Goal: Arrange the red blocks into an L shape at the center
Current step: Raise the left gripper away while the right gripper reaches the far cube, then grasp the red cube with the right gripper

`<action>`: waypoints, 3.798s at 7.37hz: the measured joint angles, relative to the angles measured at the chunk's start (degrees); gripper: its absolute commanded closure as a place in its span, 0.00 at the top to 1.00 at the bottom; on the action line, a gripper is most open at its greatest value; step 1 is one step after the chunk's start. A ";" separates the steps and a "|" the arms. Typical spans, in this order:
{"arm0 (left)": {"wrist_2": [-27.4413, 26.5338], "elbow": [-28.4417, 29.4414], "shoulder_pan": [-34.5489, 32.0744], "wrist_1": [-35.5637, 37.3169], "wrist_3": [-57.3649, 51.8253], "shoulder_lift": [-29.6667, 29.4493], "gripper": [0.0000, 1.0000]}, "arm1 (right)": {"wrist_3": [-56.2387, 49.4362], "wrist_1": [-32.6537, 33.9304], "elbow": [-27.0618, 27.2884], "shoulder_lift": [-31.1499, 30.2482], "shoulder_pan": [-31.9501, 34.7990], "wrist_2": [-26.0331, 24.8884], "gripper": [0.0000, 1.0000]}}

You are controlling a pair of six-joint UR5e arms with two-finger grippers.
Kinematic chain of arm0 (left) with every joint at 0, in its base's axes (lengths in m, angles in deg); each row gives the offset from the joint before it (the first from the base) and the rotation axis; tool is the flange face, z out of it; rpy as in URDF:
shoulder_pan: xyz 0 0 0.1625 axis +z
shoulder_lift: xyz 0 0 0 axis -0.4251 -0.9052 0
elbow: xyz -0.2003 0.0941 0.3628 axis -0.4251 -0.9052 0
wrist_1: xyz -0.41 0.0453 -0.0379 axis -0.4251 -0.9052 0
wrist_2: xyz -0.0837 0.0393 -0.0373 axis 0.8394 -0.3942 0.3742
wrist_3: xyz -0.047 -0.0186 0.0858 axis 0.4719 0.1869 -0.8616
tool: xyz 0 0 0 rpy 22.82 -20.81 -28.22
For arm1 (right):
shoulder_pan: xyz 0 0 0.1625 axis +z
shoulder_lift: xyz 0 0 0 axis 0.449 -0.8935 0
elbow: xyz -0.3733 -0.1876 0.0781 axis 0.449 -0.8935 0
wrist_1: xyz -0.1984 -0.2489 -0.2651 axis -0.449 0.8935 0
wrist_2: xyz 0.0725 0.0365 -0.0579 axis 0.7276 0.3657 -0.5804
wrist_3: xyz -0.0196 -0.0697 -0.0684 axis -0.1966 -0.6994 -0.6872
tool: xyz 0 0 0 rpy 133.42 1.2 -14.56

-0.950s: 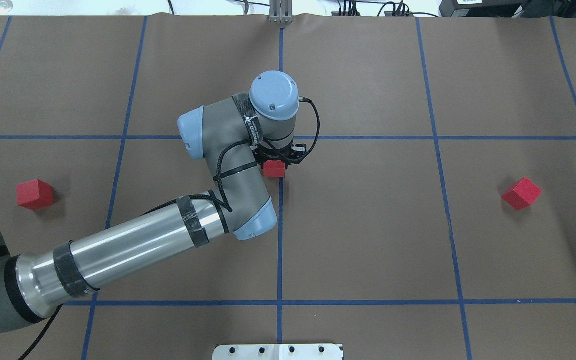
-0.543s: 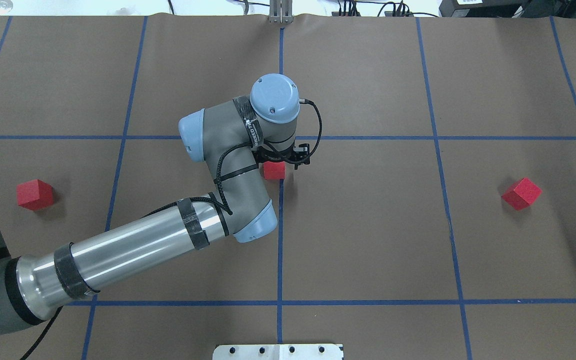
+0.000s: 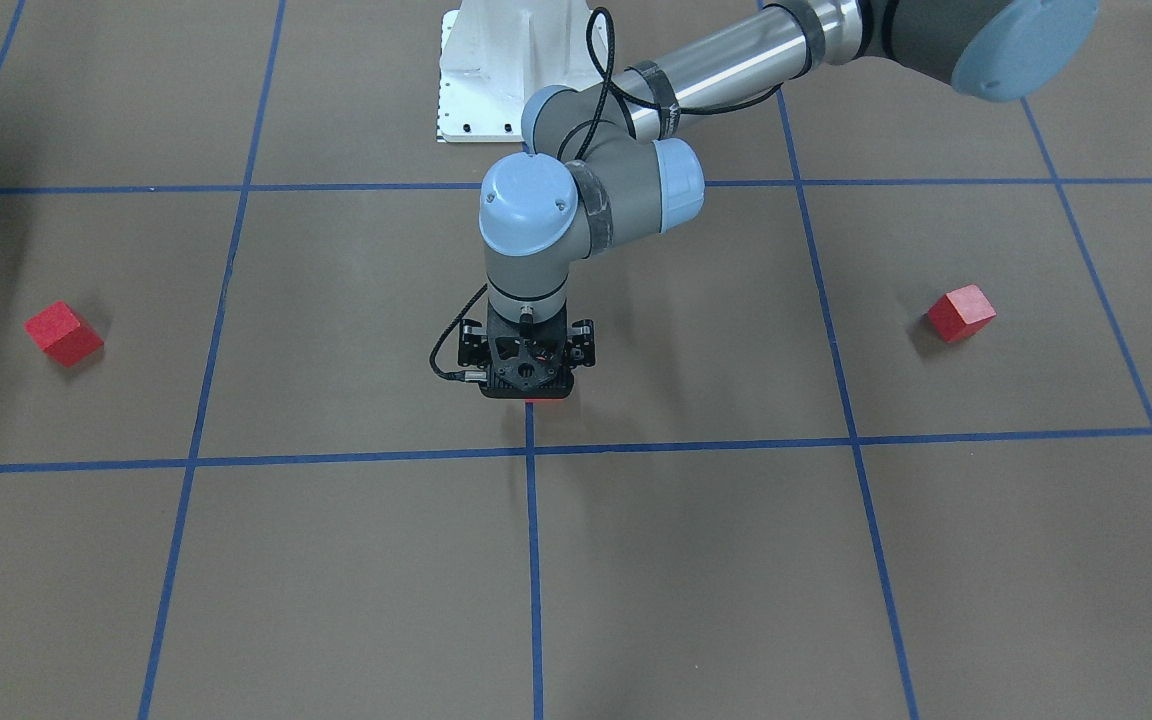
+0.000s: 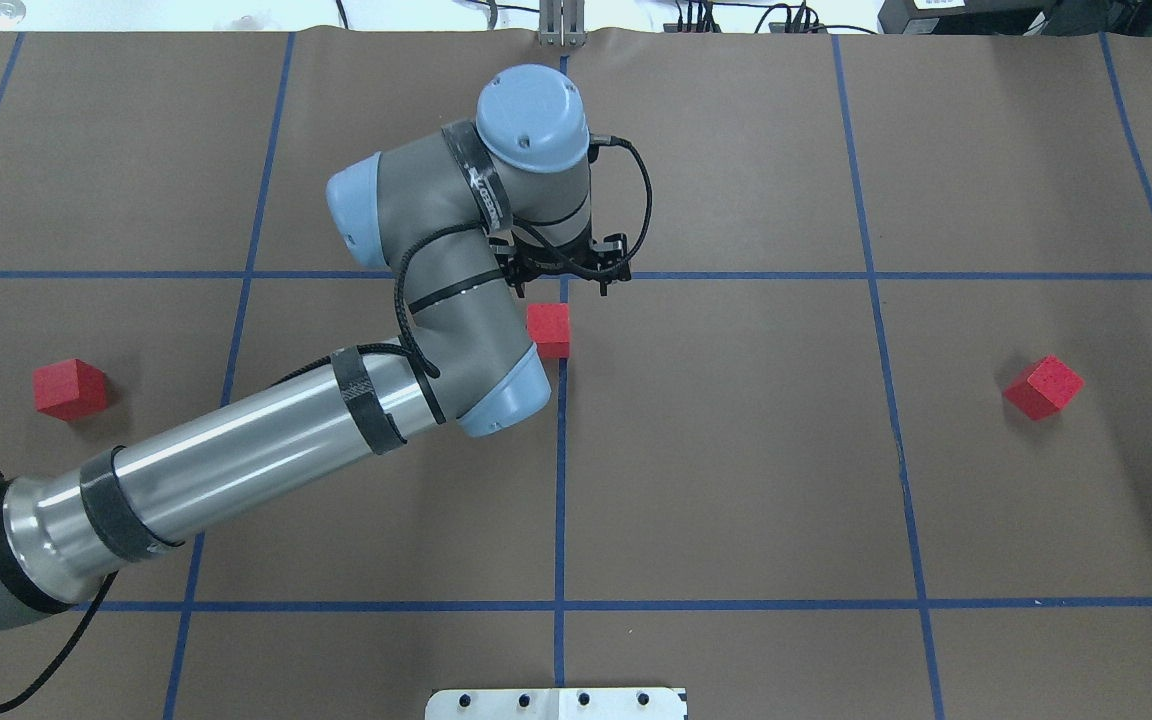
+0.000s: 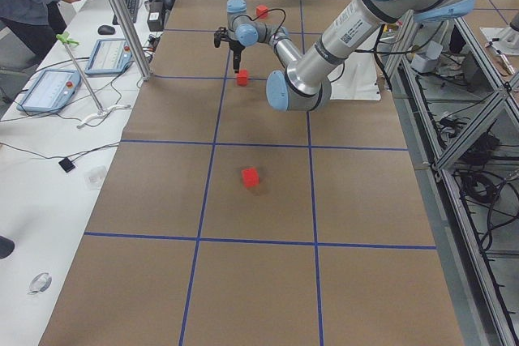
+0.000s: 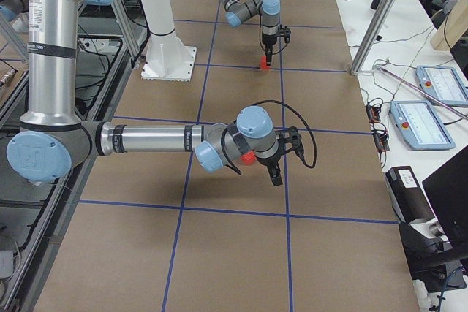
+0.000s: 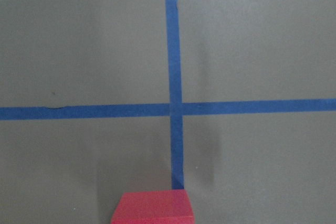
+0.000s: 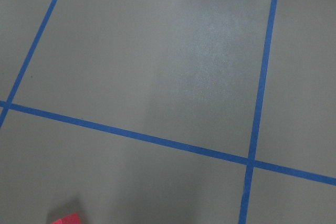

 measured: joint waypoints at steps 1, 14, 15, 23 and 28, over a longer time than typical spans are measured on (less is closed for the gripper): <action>1.58 -4.29 -2.19 4.29 -2.21 0.20 1.00 | 1.22 -0.14 0.84 0.04 -0.02 0.73 1.00; 1.66 -38.51 -11.95 7.43 -25.66 30.31 1.00 | 1.88 -13.84 0.95 -5.54 -28.16 -13.80 0.99; 1.66 -38.54 -11.87 7.43 -25.55 30.32 1.00 | 1.89 -13.75 0.54 -5.07 -28.98 -14.33 0.99; 1.75 -38.49 -11.46 7.35 -25.24 30.25 1.00 | 1.98 -13.75 -3.86 -1.64 -31.32 -14.74 0.85; 1.75 -38.49 -11.50 7.35 -25.24 30.32 1.00 | 2.09 -13.57 -4.09 -1.74 -32.25 -14.58 0.00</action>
